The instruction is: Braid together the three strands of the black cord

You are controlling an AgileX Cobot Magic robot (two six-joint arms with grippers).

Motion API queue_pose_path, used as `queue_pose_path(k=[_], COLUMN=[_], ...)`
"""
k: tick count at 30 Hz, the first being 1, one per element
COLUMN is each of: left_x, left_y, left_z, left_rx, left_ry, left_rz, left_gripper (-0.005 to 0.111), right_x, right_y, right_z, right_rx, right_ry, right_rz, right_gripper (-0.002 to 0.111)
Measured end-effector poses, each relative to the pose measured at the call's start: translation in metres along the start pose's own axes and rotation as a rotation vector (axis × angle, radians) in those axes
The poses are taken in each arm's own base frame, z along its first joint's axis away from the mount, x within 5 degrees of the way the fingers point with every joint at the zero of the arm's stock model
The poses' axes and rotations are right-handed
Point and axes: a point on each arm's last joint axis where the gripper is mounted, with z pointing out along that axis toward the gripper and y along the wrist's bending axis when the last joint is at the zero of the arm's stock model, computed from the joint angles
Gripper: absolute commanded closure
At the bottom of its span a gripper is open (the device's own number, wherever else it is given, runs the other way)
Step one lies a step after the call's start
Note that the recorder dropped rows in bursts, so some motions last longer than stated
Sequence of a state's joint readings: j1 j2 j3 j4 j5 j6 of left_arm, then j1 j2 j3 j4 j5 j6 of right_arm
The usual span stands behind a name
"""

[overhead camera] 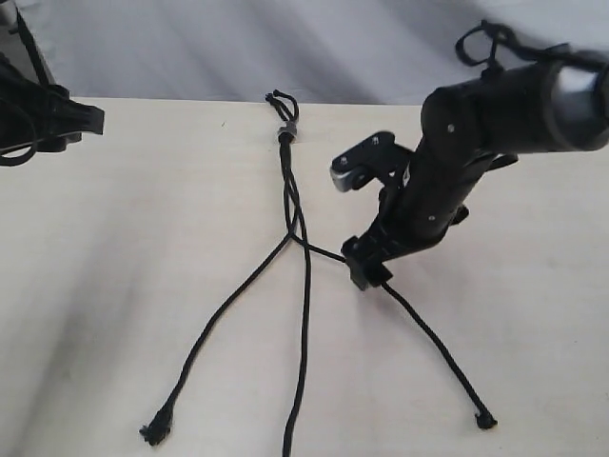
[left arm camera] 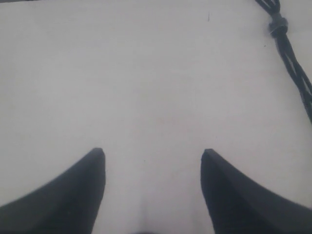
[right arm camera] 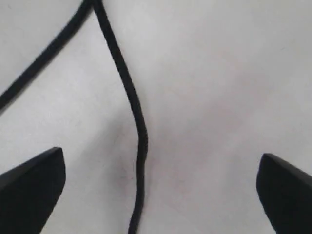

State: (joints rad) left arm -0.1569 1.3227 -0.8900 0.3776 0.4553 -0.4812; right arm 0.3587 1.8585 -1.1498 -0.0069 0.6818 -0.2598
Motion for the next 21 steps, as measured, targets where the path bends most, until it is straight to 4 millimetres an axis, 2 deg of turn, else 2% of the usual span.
queue_pose_path(k=[5,8,10,12,15,21], left_x=[0.004,0.007,0.009,0.012,0.021,0.049], left_y=[-0.018,-0.038,-0.051,-0.066,-0.088,-0.129], left_z=[-0.002,-0.006,-0.009,-0.013,-0.016,-0.002], left_rx=[0.087,0.161,0.206,0.251,0.308,0.373], left_ry=[0.021,0.022,0.015,0.012,0.029,0.136], left_rz=[0.026,0.072,0.108,0.152,0.222,0.344], left_gripper=[0.052,0.052,0.052,0.052,0.052,0.052], right_x=[-0.007,-0.007,-0.005,-0.005,-0.003,0.005], right_y=[-0.005,-0.006,-0.006,-0.005,-0.006,-0.017], right_z=[-0.063,-0.094,-0.106,-0.111,-0.105,-0.091], right_rx=[0.097,0.127,0.136,0.137,0.162,0.240], right_ry=[-0.202,-0.303,-0.342,-0.353,-0.376,-0.445], right_rz=[-0.038,-0.022,-0.008,0.001,-0.022,-0.060], right_gripper=[0.004,0.004,0.004,0.004,0.004,0.004])
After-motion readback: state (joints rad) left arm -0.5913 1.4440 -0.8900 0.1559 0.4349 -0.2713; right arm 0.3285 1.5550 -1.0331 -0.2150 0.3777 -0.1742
